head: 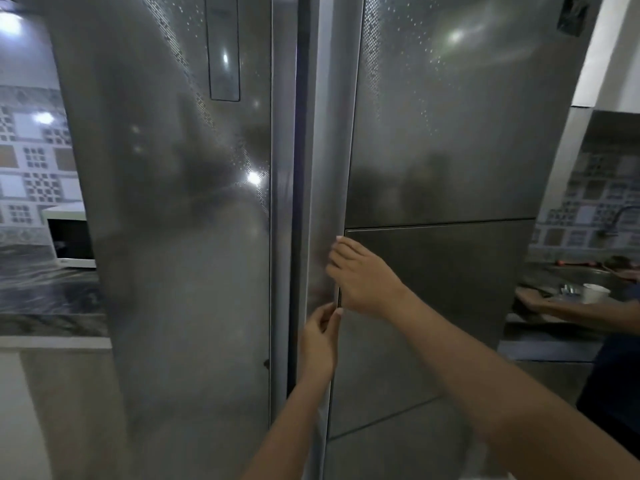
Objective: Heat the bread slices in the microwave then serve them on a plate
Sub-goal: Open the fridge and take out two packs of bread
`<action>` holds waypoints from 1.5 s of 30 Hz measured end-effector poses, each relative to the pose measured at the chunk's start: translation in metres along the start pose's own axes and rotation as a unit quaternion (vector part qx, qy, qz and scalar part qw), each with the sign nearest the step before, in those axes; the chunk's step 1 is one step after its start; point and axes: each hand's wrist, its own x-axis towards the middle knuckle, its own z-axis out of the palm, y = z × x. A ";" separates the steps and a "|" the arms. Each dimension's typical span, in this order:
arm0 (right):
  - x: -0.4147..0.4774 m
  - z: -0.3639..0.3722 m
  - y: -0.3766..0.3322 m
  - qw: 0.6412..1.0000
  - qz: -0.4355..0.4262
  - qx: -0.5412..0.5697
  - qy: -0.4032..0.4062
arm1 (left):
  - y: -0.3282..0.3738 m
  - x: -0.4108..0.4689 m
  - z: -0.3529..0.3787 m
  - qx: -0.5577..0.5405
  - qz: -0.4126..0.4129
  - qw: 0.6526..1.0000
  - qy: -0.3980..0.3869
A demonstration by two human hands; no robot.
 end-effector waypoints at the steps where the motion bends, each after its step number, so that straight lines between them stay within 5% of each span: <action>1: -0.012 -0.008 0.002 1.000 -0.005 0.004 0.015 | 0.005 -0.014 0.004 0.009 0.004 1.000 0.003; 7: -0.090 -0.047 0.013 0.998 -0.015 0.042 0.041 | 0.031 -0.094 0.037 0.041 0.038 0.998 0.029; 15: -0.200 -0.085 0.029 0.989 0.051 0.071 0.117 | 0.069 -0.156 0.076 0.029 0.224 0.968 0.105; 20: -0.242 -0.107 0.044 0.959 0.133 0.041 0.247 | 0.086 -0.138 0.092 0.007 0.193 0.968 0.161; 26: -0.251 -0.126 0.059 0.976 0.136 -0.069 0.156 | 0.126 -0.083 0.122 -0.074 0.137 0.969 0.191; 30: -0.245 -0.126 0.064 0.970 0.180 -0.081 0.143 | 0.155 -0.052 0.141 -0.173 0.033 0.983 0.053; 34: -0.233 -0.124 0.070 0.966 0.201 -0.098 0.127 | 0.150 -0.033 0.166 -0.160 0.104 0.976 -0.109; 41: -0.218 -0.106 0.098 0.904 0.356 -0.239 0.008 | 0.138 -0.004 0.226 -0.076 0.152 0.974 -0.150; 45: -0.227 -0.081 0.129 0.878 0.408 -0.251 -0.018 | 0.133 -0.005 0.255 -0.031 0.246 0.957 -0.154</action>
